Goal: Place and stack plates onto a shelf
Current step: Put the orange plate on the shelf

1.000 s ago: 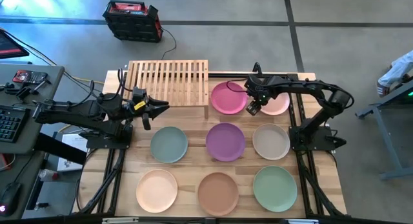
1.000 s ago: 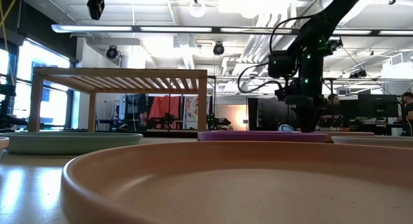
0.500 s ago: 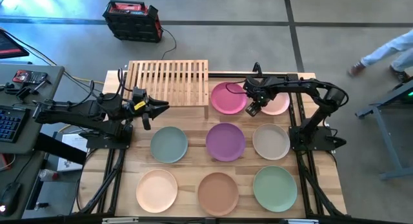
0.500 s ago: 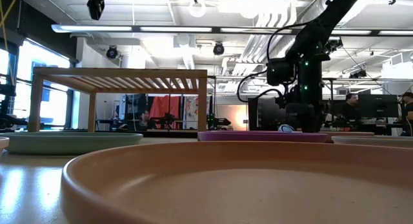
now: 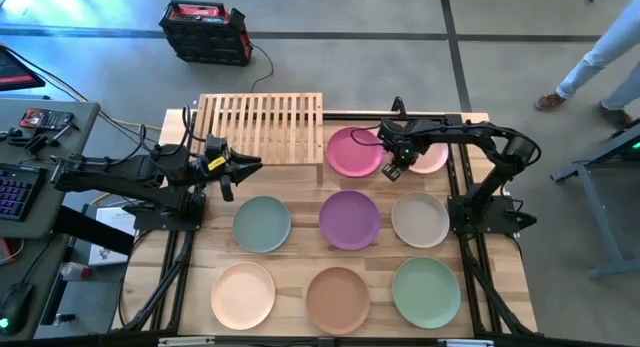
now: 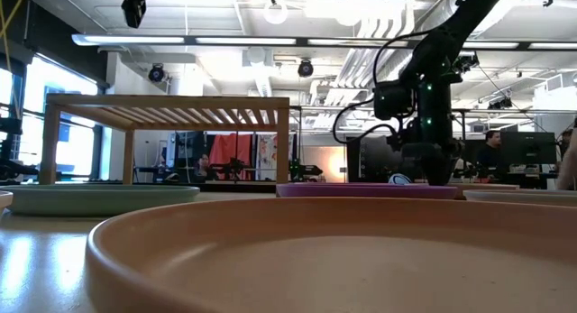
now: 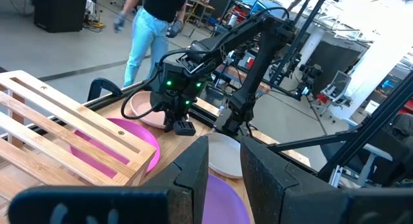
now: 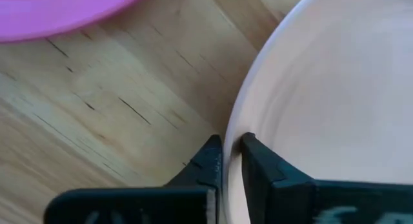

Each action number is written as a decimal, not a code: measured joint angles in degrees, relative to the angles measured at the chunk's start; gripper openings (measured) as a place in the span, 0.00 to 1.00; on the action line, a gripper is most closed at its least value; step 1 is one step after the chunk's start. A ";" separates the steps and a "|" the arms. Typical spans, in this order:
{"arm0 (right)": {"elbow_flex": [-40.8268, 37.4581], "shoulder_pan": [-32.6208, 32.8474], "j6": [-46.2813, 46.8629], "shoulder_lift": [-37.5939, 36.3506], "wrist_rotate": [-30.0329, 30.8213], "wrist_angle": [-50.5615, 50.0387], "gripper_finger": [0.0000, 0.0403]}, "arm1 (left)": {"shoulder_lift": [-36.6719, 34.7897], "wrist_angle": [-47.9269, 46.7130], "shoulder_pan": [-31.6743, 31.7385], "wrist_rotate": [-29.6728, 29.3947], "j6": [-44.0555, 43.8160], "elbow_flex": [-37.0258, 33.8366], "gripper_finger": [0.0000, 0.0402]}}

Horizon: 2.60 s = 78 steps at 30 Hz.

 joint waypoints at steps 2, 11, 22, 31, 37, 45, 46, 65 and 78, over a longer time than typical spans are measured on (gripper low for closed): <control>0.00 0.00 0.00 -0.12 -0.05 -0.91 0.03 | 0.00 -0.02 0.00 0.01 0.00 0.00 0.19; 1.05 0.21 2.31 -6.18 -1.01 -5.75 0.00 | 0.00 -0.07 0.00 0.02 0.02 0.00 0.19; 4.20 0.50 4.08 -15.59 -2.13 -8.55 0.00 | 0.00 -0.17 0.00 0.02 0.02 -0.01 0.19; 10.89 0.50 3.82 -19.47 -2.47 -8.69 0.00 | 0.00 -1.15 0.00 0.00 0.02 -0.02 0.19; 17.19 0.50 1.19 -19.47 -2.31 -7.37 0.00 | 0.00 -1.22 0.00 0.00 0.01 -0.02 0.19; 27.19 0.50 -5.43 -18.33 -1.86 -4.23 0.00 | 0.00 -1.23 0.00 0.00 -1.62 -0.02 0.19; 28.64 0.50 -6.28 -17.89 -1.39 -4.21 0.00 | 0.00 -1.22 0.00 0.00 -1.64 -0.02 0.19; 53.66 3.92 -28.15 -3.66 -1.17 -3.35 0.00 | 0.00 -1.25 0.00 0.00 -1.64 -0.02 0.19; 61.56 11.56 -49.56 6.81 -1.20 -2.93 0.00 | 0.00 -1.29 0.00 0.00 -1.57 -0.02 0.19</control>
